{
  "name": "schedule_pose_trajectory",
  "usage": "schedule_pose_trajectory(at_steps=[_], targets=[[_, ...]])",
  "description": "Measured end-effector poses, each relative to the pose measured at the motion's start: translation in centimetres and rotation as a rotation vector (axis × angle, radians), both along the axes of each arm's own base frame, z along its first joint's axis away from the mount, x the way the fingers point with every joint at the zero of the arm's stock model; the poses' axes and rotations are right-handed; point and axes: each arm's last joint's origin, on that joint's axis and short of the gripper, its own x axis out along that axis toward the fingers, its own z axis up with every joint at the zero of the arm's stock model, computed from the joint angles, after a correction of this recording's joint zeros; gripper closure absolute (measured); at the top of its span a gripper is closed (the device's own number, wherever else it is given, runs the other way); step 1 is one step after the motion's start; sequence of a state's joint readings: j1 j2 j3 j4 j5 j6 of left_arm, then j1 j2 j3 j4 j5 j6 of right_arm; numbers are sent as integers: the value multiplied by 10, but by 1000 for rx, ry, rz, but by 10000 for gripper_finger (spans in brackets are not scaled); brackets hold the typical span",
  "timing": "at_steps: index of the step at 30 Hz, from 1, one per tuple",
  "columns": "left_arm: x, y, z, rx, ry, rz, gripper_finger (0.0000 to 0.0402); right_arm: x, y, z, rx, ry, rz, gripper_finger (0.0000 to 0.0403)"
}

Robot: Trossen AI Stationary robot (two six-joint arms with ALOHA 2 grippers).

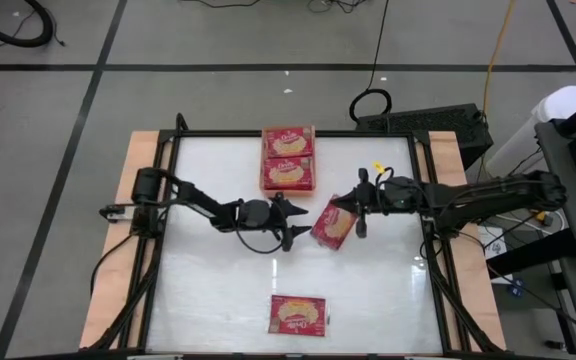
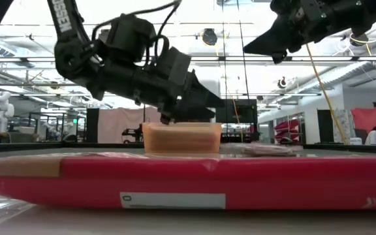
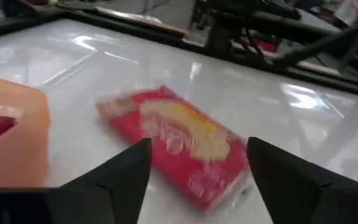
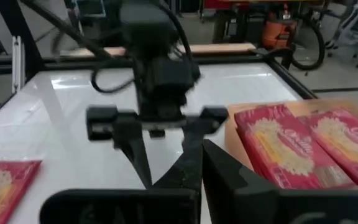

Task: Sort popcorn bags into baskets
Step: Put the red popcorn bag into the orange bin

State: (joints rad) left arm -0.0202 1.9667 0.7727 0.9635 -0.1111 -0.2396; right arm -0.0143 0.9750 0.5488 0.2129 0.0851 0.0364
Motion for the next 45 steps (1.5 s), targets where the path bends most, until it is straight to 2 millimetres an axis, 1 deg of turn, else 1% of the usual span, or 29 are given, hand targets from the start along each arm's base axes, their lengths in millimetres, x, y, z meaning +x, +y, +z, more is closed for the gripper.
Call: schedule_pose_trajectory(at_steps=[3,6,9,12,14,17,21,25,28,31,34,37,39,43,44,45], targets=[[1,6,-6,5,-2,-36,157,3,-1,-1,4,-9,-19,403],[1,11,-9,-23,24,-31,172,3,-4,-9,72,49,-163,403],[-1,13,-13,-46,70,-48,185,2,-10,-25,143,160,-275,402],[-1,12,-14,-78,78,-78,196,4,-20,-46,204,301,-356,388],[-2,9,-16,-88,104,-85,202,7,-29,-59,245,366,-372,370],[-3,5,-19,-98,137,-96,201,8,-44,-74,302,448,-387,332],[-3,-4,-21,-110,161,-112,173,6,-62,-86,335,504,-422,275],[-4,-11,-22,-81,170,-105,141,4,-78,-97,434,535,-441,226],[-3,-9,-21,-64,166,-70,133,5,-83,-108,532,563,-378,204],[-4,-4,-22,-44,172,-60,143,11,-85,-115,594,545,-320,196],[-4,1,-22,-23,181,-53,166,18,-82,-122,610,530,-297,204],[-5,5,-24,-11,206,-46,191,22,-80,-123,613,517,-284,235],[-5,8,-26,-12,224,-39,206,23,-79,-123,606,512,-284,271],[-5,10,-26,-13,224,-33,233,23,-78,-124,595,520,-271,376],[-5,10,-26,-16,224,-31,238,23,-77,-124,584,519,-263,388],[-5,10,-26,-20,222,-29,243,24,-76,-122,579,512,-257,391]])
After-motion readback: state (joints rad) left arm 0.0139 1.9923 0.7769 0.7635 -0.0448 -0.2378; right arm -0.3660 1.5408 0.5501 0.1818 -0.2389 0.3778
